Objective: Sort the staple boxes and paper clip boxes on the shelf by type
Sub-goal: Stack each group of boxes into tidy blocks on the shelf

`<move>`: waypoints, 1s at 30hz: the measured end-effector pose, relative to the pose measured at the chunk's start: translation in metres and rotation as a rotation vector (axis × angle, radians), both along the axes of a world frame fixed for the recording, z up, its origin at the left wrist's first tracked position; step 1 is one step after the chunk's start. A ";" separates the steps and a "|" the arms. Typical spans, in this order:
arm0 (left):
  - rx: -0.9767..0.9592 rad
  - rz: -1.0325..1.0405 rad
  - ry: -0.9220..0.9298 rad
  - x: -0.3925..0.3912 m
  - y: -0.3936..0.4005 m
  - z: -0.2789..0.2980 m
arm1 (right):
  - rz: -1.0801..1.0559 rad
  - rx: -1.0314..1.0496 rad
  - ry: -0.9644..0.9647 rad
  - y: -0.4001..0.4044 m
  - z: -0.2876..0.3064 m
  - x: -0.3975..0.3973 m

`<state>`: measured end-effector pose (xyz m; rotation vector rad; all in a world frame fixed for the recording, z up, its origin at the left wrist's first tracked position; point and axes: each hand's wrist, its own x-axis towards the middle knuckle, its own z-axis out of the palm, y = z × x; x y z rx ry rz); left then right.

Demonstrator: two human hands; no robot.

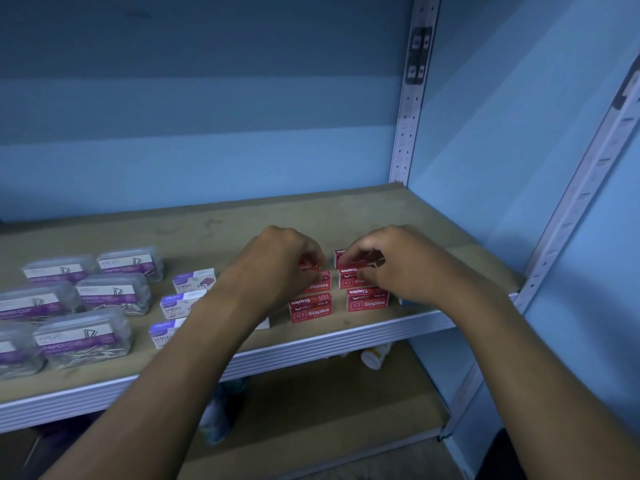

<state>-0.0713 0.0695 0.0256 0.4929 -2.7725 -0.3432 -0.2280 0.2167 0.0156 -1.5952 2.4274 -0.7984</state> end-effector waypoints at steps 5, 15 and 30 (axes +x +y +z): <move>0.027 -0.007 -0.023 -0.003 -0.003 -0.005 | 0.001 0.011 0.017 -0.001 0.000 0.002; 0.019 -0.012 -0.021 -0.004 0.001 -0.003 | -0.040 -0.004 0.054 -0.003 0.003 0.003; 0.008 -0.011 -0.086 0.013 0.014 0.011 | 0.006 0.004 0.060 0.012 0.013 0.011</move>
